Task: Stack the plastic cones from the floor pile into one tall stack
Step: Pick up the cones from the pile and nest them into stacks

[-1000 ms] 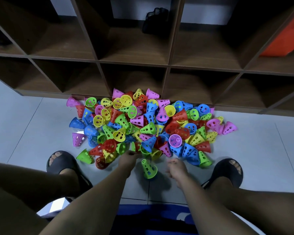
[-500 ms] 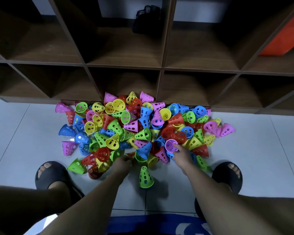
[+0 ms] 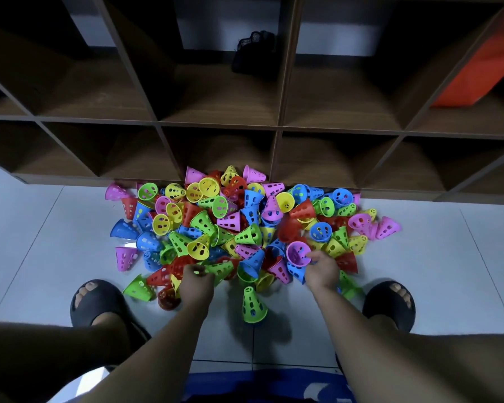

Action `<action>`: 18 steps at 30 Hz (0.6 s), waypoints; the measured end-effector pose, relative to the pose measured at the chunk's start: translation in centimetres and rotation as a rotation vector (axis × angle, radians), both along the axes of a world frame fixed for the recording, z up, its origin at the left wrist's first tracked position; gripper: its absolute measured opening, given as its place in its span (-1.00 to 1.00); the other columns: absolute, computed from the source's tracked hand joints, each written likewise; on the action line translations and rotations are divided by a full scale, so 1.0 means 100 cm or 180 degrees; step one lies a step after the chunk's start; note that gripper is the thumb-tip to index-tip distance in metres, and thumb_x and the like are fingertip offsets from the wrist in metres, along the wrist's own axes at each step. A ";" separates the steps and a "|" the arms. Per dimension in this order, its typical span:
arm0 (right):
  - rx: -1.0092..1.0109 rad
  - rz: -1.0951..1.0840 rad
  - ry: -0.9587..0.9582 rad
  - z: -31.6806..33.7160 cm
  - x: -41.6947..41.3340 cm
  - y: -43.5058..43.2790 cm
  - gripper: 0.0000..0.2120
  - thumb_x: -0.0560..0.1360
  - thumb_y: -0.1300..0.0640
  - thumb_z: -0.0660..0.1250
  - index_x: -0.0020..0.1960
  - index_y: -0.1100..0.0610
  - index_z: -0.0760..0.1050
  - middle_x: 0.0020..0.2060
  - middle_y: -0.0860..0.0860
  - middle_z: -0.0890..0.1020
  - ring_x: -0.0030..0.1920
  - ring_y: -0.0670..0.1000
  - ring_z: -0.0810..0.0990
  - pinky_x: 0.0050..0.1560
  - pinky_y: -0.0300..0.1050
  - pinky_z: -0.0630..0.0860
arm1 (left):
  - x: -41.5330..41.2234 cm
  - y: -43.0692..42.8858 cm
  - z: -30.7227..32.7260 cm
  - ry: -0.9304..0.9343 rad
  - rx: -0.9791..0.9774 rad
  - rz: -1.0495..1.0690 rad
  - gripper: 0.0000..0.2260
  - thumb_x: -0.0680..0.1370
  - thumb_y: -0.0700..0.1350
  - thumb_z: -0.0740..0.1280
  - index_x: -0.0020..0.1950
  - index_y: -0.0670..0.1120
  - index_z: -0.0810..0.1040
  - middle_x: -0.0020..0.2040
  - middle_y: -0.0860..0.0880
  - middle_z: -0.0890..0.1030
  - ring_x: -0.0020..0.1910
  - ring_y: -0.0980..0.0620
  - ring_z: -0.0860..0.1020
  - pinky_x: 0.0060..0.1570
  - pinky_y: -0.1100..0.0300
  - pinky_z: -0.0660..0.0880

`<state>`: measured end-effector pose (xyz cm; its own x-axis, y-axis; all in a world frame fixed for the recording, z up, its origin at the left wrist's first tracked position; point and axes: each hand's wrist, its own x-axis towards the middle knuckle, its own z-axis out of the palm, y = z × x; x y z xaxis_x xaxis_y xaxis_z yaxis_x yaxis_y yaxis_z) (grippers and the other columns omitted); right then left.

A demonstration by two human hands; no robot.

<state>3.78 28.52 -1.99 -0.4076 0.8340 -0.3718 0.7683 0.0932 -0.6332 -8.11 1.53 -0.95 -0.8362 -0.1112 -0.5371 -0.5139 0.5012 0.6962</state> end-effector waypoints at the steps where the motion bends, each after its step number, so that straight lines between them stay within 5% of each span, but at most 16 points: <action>1: 0.0027 -0.0045 0.0063 0.004 0.001 -0.002 -0.67 0.47 0.40 0.30 0.00 0.02 0.69 0.00 0.01 0.74 0.06 0.16 0.70 0.01 -0.03 0.63 | 0.001 -0.001 0.003 -0.0002 0.0073 0.0079 -0.75 0.59 -0.26 0.42 0.23 -0.08 0.50 0.00 -0.10 0.62 -0.22 -0.06 0.60 -0.34 0.07 0.54; 5: 0.0314 0.0145 0.0279 0.024 0.004 -0.012 -0.76 0.47 0.35 0.41 -0.08 0.00 0.62 -0.11 -0.03 0.74 -0.07 0.08 0.71 -0.14 -0.11 0.57 | 0.006 -0.004 0.012 -0.0037 0.0318 0.0263 -0.75 0.62 -0.26 0.36 0.30 -0.12 0.57 -0.01 -0.12 0.66 -0.28 -0.01 0.54 -0.39 0.14 0.45; 9: 0.0393 0.0379 0.0582 0.047 0.005 -0.021 -0.87 0.52 0.18 0.52 -0.08 0.03 0.58 -0.14 -0.10 0.68 -0.10 -0.01 0.68 -0.13 -0.15 0.52 | 0.017 0.004 0.031 -0.0315 0.0909 0.0212 -0.82 0.67 -0.33 0.27 0.21 -0.23 0.62 0.07 -0.16 0.64 -0.11 -0.05 0.60 -0.34 0.22 0.54; 12: -0.0038 0.0345 0.0873 0.060 0.004 -0.028 -0.87 0.56 0.08 0.49 -0.09 -0.01 0.54 0.01 -0.22 0.70 -0.10 -0.08 0.71 -0.04 -0.07 0.64 | 0.028 0.015 0.041 -0.0561 0.1351 0.0193 -0.84 0.70 -0.33 0.26 0.13 -0.26 0.64 0.05 -0.18 0.67 -0.09 -0.10 0.65 -0.36 0.24 0.61; 14: -0.0399 0.0374 0.1040 0.068 0.004 -0.032 -0.89 0.59 0.06 0.45 -0.07 -0.01 0.54 -0.12 -0.33 0.69 -0.21 -0.04 0.73 -0.06 0.07 0.69 | 0.033 0.021 0.037 -0.0675 0.1417 0.0081 -0.83 0.70 -0.32 0.26 0.11 -0.25 0.66 0.03 -0.20 0.69 -0.08 -0.12 0.65 -0.20 0.13 0.65; 18: -0.1068 0.0254 0.1312 0.088 0.006 -0.045 -0.89 0.65 0.10 0.38 0.01 0.14 0.57 -0.35 -0.06 0.62 -0.36 -0.02 0.59 -0.22 -0.01 0.58 | 0.042 0.024 0.018 -0.0859 0.1425 0.0074 -0.85 0.66 -0.29 0.32 0.12 -0.19 0.68 0.07 -0.25 0.68 -0.06 -0.10 0.61 -0.06 0.08 0.63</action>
